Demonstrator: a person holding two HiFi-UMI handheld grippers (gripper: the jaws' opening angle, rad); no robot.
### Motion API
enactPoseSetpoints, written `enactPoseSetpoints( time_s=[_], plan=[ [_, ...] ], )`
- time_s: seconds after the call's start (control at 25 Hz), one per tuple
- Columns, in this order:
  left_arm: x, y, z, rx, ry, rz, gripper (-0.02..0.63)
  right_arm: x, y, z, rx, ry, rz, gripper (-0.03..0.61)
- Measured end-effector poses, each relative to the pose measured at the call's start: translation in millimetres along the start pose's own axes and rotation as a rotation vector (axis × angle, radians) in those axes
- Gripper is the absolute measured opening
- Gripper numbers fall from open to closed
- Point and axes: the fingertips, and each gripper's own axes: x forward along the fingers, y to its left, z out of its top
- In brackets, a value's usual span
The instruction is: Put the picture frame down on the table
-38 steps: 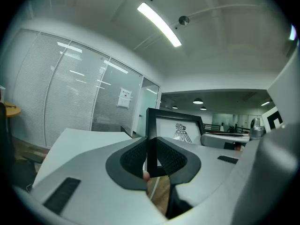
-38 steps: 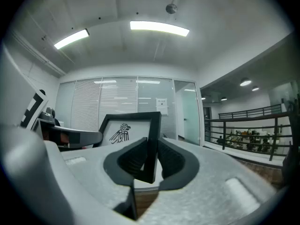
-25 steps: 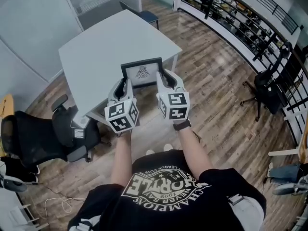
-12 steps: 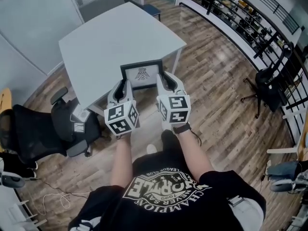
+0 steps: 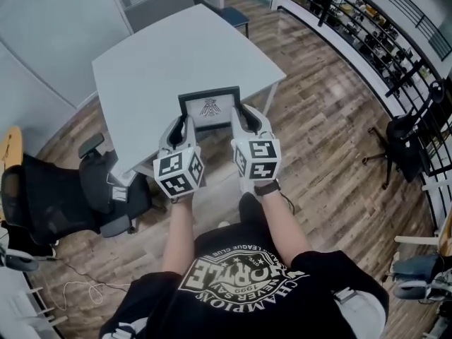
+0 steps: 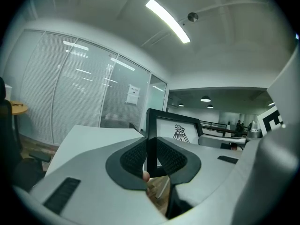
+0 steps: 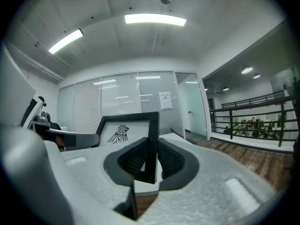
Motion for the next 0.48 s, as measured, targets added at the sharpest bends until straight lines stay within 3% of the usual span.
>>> enactPoseSetpoints(
  time_s=[0.48],
  plan=[
    [185,-29,64,0.002,-0.056,-0.002,0.07,155,-124,68,0.001,-0.056,0.022,0.064]
  ],
)
